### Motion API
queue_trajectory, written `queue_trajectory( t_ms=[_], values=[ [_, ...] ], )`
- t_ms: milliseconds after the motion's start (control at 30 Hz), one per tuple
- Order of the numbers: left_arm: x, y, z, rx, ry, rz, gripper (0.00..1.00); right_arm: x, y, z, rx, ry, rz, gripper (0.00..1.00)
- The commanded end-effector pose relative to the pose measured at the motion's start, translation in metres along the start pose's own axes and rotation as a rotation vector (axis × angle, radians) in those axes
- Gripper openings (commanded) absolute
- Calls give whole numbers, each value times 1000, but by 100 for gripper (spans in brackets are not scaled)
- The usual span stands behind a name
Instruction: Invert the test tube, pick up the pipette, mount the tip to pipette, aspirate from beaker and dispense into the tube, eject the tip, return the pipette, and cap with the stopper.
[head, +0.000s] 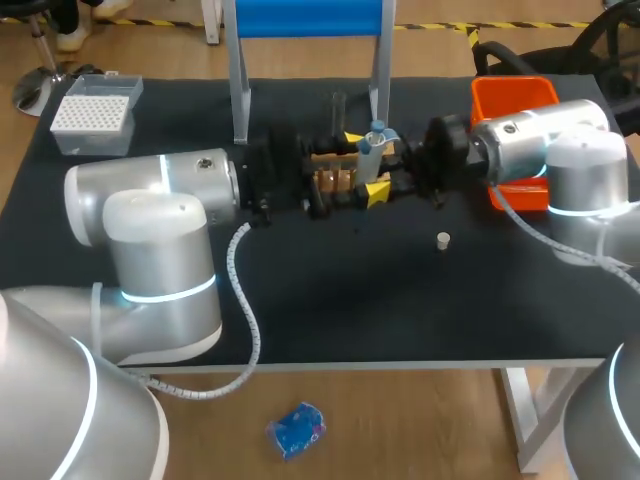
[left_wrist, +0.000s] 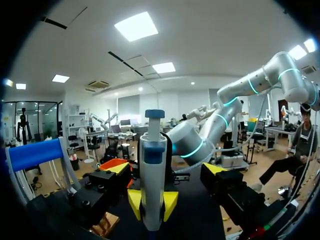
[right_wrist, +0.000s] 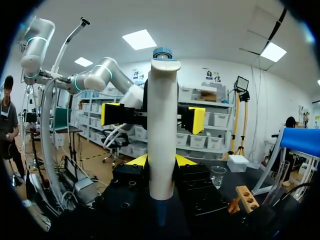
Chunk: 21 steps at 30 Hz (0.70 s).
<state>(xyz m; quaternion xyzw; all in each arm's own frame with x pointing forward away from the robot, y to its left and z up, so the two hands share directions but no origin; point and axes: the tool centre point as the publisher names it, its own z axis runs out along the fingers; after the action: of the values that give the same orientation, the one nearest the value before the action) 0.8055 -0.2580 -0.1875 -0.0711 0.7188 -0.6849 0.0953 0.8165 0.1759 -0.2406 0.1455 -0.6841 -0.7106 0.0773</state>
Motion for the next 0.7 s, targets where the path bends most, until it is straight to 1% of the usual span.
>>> queue_trajectory(
  t_ms=[33,67,133,167,200,433,533,567,667,700],
  values=[
    [0,1,2,-2,-5,0,71,-3,-3,1,-4,8,1,0],
    [0,1,2,-3,-4,0,69,-3,-3,1,-4,9,1,0],
    [0,1,2,-5,-5,0,63,-3,-3,1,-3,10,3,0],
    [0,2,2,-7,-5,-1,53,-3,-3,1,-3,11,4,0],
    [0,2,2,-8,-5,-1,49,-3,-3,1,-2,11,5,0],
    [0,4,0,-15,-9,-5,44,-3,-3,1,0,12,6,0],
    [0,4,0,-16,-10,-6,45,-3,-3,1,-2,11,5,0],
    [0,4,-1,-17,-11,-7,48,-3,-3,1,-2,11,4,0],
    [-1,5,-1,-18,-16,-4,49,-2,-1,1,-7,14,-1,0],
    [-1,5,-1,-18,-18,-3,52,-2,-1,1,-9,14,-2,0]
  ],
)
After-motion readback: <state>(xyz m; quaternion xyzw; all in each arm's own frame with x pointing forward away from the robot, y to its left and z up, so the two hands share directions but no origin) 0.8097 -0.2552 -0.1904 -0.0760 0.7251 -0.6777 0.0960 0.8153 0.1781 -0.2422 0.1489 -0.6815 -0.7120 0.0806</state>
